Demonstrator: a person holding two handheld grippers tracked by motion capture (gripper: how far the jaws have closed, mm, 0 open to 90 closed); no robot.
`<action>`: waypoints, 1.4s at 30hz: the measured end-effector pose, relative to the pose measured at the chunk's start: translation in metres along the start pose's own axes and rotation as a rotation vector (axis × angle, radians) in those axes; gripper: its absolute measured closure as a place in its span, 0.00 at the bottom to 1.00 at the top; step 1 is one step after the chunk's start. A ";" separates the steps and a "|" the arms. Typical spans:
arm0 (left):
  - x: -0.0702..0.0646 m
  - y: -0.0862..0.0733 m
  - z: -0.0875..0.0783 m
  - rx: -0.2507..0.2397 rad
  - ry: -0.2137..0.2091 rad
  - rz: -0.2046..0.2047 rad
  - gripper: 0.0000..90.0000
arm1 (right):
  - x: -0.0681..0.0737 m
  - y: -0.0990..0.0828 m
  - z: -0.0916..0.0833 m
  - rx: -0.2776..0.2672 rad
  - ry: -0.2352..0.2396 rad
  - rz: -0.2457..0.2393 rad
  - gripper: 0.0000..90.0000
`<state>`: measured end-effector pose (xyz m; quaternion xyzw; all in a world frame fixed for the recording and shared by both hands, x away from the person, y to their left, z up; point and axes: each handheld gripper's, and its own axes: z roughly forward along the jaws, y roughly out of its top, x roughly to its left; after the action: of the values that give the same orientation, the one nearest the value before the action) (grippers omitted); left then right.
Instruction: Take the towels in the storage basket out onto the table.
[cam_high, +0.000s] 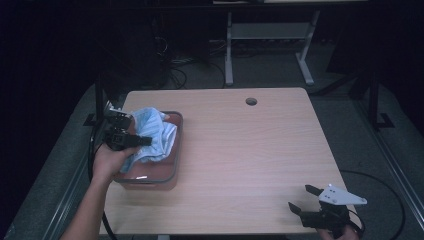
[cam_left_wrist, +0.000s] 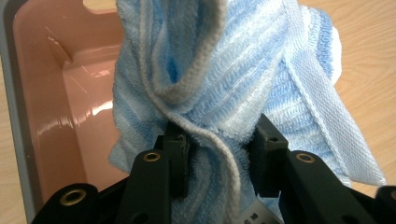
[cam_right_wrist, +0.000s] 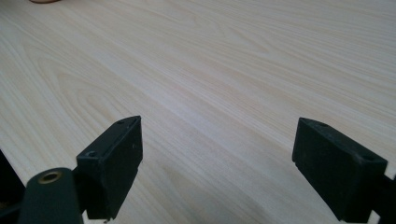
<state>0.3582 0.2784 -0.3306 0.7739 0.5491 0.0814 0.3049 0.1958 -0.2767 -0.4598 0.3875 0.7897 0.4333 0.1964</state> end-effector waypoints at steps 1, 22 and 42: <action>-0.001 0.001 -0.001 -0.005 -0.010 -0.002 0.72 | 0.000 0.000 0.000 -0.001 -0.002 0.000 0.17; -0.034 0.024 -0.006 -0.043 -0.077 0.057 0.72 | -0.002 0.000 -0.001 -0.005 -0.006 0.006 0.17; -0.069 0.041 0.007 -0.035 -0.123 0.123 0.71 | -0.001 0.000 0.001 0.003 -0.004 0.007 0.17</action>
<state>0.3679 0.2050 -0.2987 0.8042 0.4792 0.0618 0.3461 0.1969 -0.2767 -0.4600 0.3913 0.7885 0.4321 0.1962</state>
